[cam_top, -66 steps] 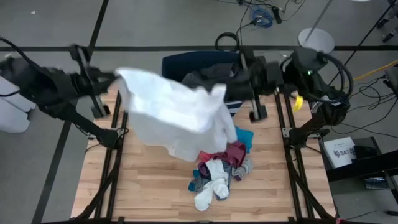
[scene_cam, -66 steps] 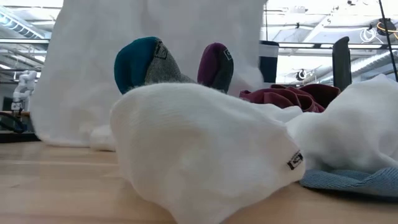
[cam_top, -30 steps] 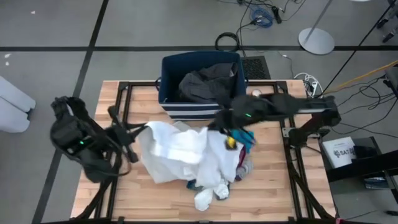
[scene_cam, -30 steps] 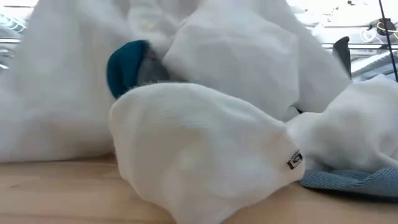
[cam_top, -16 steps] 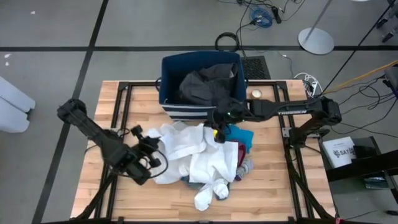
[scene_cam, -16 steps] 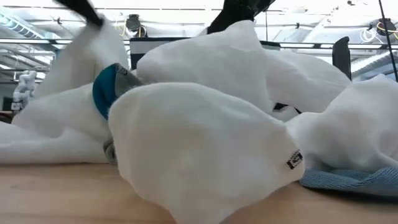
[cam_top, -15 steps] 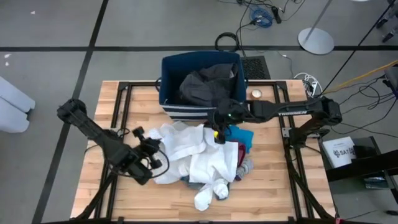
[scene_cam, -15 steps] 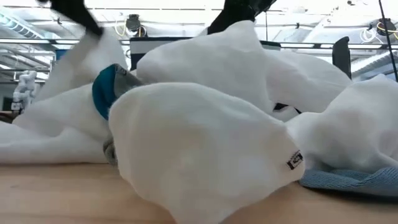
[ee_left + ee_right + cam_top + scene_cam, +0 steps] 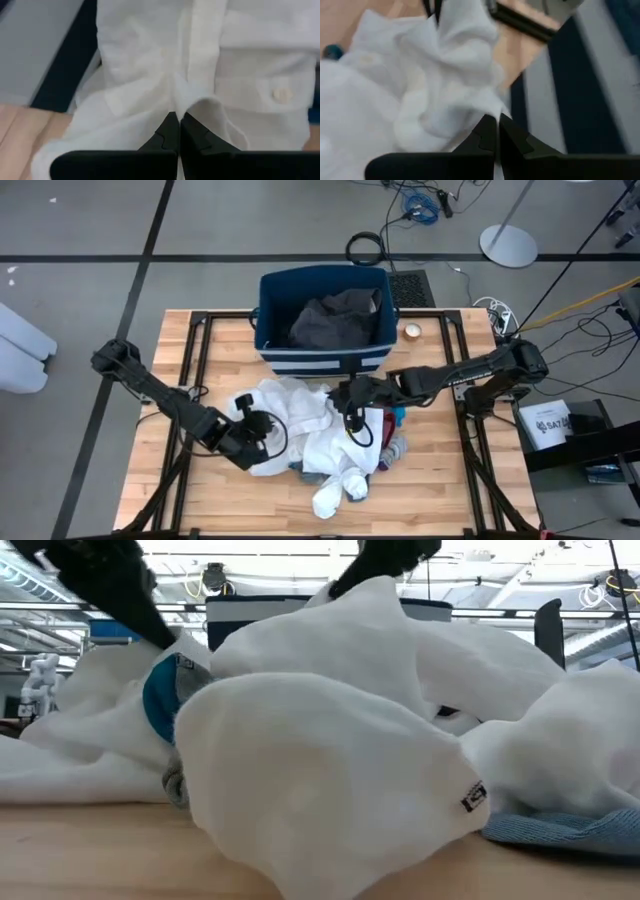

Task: Sort clothes
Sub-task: Put the white polo shirt into the blue laundry organizer

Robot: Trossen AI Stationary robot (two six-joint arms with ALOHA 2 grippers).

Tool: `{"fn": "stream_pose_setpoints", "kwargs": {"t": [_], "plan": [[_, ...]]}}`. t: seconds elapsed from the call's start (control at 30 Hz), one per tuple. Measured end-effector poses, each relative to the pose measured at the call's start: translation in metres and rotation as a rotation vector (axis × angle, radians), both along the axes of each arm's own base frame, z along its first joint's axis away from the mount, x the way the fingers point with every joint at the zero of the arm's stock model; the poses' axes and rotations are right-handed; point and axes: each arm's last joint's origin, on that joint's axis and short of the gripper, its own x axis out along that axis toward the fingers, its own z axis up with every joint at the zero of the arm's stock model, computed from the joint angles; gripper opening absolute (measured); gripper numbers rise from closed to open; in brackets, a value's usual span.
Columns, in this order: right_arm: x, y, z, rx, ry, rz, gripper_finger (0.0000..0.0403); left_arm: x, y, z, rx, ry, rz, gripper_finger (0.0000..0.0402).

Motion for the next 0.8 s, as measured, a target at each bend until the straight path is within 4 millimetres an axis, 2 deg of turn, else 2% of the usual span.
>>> {"fn": "stream_pose_setpoints", "kwargs": {"t": [0.1, 0.2, 0.27, 0.4, 0.6, 0.7, 0.8], "plan": [[0.0, 0.001, 0.011, -0.024, 0.007, 0.006, 0.0, 0.005, 0.003, 0.006, 0.0, 0.006, -0.016, 0.0], [-0.002, 0.001, 0.013, -0.023, 0.023, 0.005, 0.0, 0.006, 0.007, 0.006, -0.02, 0.035, -0.02, 0.0], [-0.002, -0.002, 0.008, 0.028, 0.063, 0.016, 0.0, 0.006, 0.008, 0.005, -0.038, 0.058, -0.026, 0.0], [0.012, -0.007, -0.014, 0.188, 0.129, 0.047, 0.0, 0.002, 0.011, 0.003, -0.052, 0.112, -0.011, 0.0], [0.024, -0.001, -0.05, 0.248, 0.273, 0.071, 0.0003, 0.001, 0.015, 0.0, -0.093, 0.17, -0.004, 0.0], [0.021, 0.004, -0.054, 0.225, 0.322, 0.1, 0.002, 0.002, 0.017, 0.0, -0.132, 0.194, -0.016, 0.0007], [0.014, 0.008, -0.045, 0.223, 0.321, 0.122, 0.005, 0.002, 0.016, 0.0, -0.145, 0.205, -0.028, 0.0013]]}}
